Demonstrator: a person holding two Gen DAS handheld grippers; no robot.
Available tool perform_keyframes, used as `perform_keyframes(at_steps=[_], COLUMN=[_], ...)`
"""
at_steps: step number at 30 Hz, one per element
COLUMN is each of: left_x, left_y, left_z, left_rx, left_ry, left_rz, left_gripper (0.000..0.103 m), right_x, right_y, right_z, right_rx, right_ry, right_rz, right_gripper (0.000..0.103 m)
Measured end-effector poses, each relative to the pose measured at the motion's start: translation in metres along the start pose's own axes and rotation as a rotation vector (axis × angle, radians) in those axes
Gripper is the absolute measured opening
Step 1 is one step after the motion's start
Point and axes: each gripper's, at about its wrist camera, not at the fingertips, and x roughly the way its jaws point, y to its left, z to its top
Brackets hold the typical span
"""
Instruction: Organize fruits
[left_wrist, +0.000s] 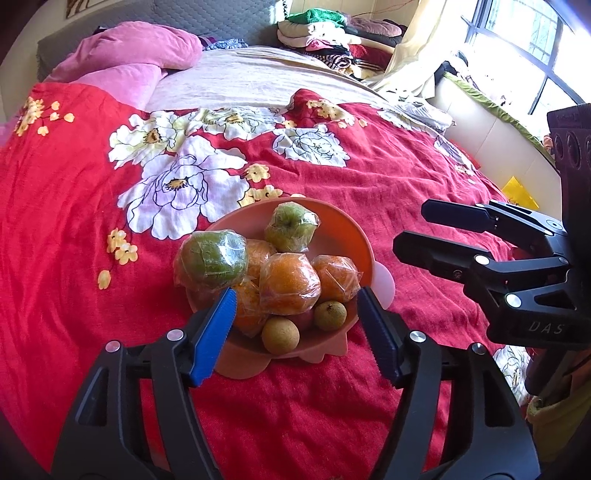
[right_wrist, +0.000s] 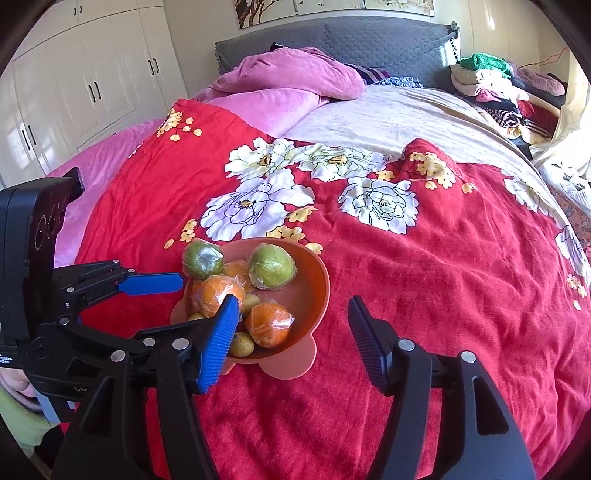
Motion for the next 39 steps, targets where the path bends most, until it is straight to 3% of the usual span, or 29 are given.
perform_keyframes(at_steps=[9, 11, 22, 30, 39], left_x=[-0.023, -0.031, -0.076, -0.100, -0.107], left_y=[-0.006, -0.007, -0.011, -0.008, -0.001], left_z=[-0.001, -0.001, -0.015, -0.041, -0.081], left_rx=[0.007, 0.005, -0.017, -0.074, -0.128], left_ry=[-0.029, -0.042, -0.117, -0.155, -0.130], left_rz=[0.021, 0.029, 0.099, 0.156, 0.181], left_gripper=[0.066, 0.075, 0.092, 0.093, 0.093], right_x=[-0.023, -0.029, -0.073, -0.095, -0.098], right_y=[0.005, 0.007, 0.027, 0.042, 0.046], right_z=[0.000, 0.000, -0.013, -0.035, -0.071], right_rx=[-0.001, -0.001, -0.020, -0.040, -0.033], right_ry=[-0.031, -0.040, -0.094, -0.110, -0.082], right_rz=[-0.008, -0.008, -0.003, -0.034, -0.074], right_gripper=[0.068, 0.071, 0.087, 0.095, 0.098])
